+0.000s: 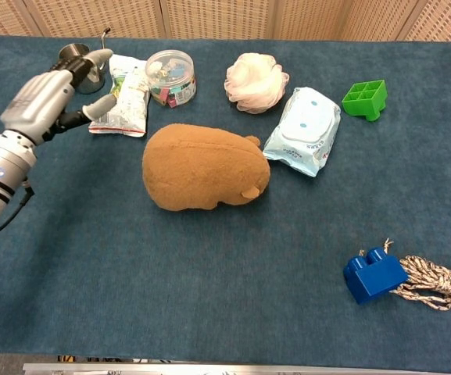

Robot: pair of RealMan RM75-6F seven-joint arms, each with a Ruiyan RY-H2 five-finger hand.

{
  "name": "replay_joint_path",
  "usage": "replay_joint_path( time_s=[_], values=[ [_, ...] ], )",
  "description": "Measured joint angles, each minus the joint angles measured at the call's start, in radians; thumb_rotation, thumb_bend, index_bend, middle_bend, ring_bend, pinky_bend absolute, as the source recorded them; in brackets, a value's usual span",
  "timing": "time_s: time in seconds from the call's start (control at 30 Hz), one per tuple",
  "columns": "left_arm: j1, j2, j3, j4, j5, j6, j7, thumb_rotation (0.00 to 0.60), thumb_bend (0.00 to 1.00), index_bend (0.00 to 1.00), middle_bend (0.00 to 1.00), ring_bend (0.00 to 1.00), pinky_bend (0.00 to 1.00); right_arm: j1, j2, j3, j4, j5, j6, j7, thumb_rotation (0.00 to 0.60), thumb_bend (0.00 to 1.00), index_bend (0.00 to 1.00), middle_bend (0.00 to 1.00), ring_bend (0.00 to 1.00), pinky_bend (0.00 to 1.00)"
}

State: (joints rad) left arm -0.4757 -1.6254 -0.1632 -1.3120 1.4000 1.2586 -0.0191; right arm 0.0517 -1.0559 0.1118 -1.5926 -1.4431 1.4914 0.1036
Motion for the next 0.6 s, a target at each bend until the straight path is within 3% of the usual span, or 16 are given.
replay_joint_path(
  time_s=[0.1,0.17,0.2,0.3,0.6],
  values=[
    [0.029,0.082,0.001,-0.078,-0.025,0.001,0.001,0.255,0.06,0.04,0.09,0.07,0.01,0.010,-0.005,-0.007,0.011,-0.011,-0.021,0.010,0.600,0.13,0.35,0.36,0.22,0.25],
    [0.053,0.138,0.005,-0.130,-0.040,0.005,0.001,0.324,0.13,0.04,0.09,0.07,0.01,0.018,-0.006,-0.013,0.016,-0.020,-0.037,0.018,0.600,0.15,0.35,0.36,0.22,0.25],
    [0.064,0.160,0.008,-0.149,-0.046,0.008,0.000,0.390,0.19,0.05,0.09,0.08,0.01,0.022,-0.006,-0.016,0.018,-0.024,-0.044,0.021,0.600,0.15,0.35,0.36,0.22,0.25],
    [0.103,0.228,0.024,-0.199,-0.054,0.025,0.003,0.559,0.23,0.06,0.09,0.08,0.01,0.034,-0.008,-0.024,0.025,-0.041,-0.061,0.029,0.600,0.15,0.35,0.37,0.23,0.25],
    [0.218,0.320,0.072,-0.267,-0.023,0.168,0.048,0.582,0.23,0.16,0.18,0.12,0.01,0.055,-0.039,-0.037,0.051,-0.086,-0.065,0.044,0.600,0.15,0.35,0.39,0.23,0.25]
  ],
)
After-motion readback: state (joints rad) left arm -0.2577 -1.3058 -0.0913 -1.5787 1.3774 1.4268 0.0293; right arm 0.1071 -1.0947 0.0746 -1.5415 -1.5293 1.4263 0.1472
